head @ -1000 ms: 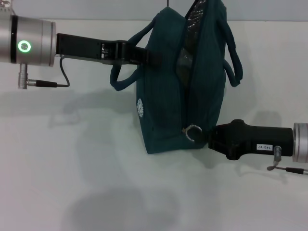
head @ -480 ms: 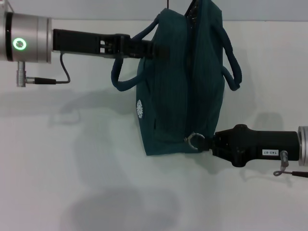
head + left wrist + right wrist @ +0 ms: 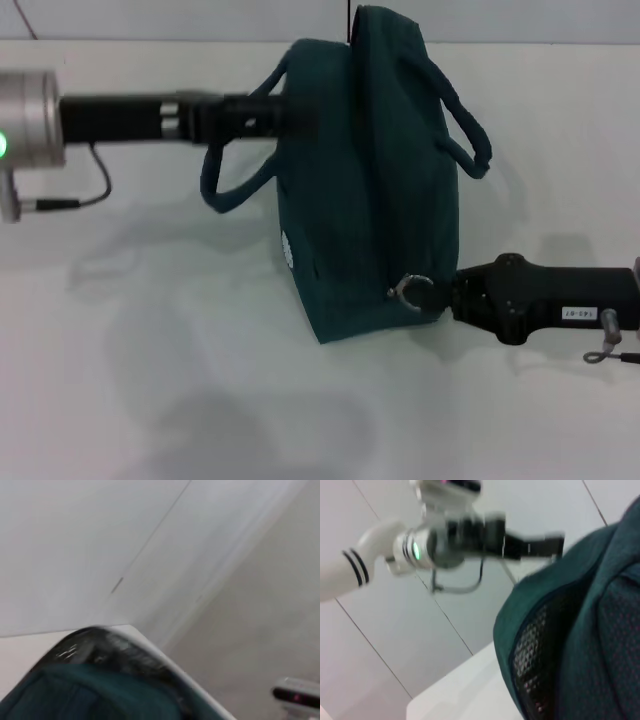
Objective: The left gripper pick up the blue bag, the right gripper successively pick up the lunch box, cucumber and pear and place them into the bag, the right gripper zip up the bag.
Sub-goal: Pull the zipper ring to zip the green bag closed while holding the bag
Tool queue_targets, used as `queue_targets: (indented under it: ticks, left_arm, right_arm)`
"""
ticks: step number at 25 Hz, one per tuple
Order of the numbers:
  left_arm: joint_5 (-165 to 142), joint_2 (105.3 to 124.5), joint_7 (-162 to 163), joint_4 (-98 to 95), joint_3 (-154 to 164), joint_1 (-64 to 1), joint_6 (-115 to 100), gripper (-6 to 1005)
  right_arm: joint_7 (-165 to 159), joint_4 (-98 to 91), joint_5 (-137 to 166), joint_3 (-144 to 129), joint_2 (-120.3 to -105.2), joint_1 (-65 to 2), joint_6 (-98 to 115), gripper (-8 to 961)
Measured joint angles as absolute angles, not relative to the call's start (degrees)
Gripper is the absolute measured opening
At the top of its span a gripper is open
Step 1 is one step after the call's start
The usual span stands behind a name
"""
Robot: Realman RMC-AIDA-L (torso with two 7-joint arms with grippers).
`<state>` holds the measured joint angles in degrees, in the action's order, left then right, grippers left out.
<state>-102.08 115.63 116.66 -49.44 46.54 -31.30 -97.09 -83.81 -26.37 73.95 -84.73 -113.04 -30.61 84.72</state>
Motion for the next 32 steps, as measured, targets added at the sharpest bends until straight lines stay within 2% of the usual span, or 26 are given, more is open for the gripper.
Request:
queue_targets:
  ticks: [7, 15, 20, 25, 32]
  left_arm:
    - [-101.1, 116.67, 104.4, -41.8, 43.8, -25.1, -97.7, 822]
    - [-101.1, 119.34, 95.4, -39.6, 43.9, -20.7, -97.6, 815]
    - [-99.8, 119.08, 94.1, -39.3, 43.7, -22.3, -97.5, 814]
    - [-99.5, 118.84, 95.0, -40.3, 43.7, -25.9, -97.8, 814]
    - [-94.2, 116.24, 97.8, -41.1, 43.7, -29.2, -102.3, 814]
  right_arm:
    - [-84.2, -26.2, 74.8, -84.4, -112.51, -30.9, 85.3, 17]
    - [-84.9, -26.5, 75.1, -84.2, -112.1, -31.6, 88.4, 17]
    - [-84.9, -26.0, 75.4, -84.2, -112.13, -31.9, 88.2, 17]
    - [-84.7, -25.8, 77.5, -84.2, -112.89, -31.8, 87.4, 17]
    - [-84.3, -25.7, 77.8, -84.2, -113.1, -31.4, 85.6, 17]
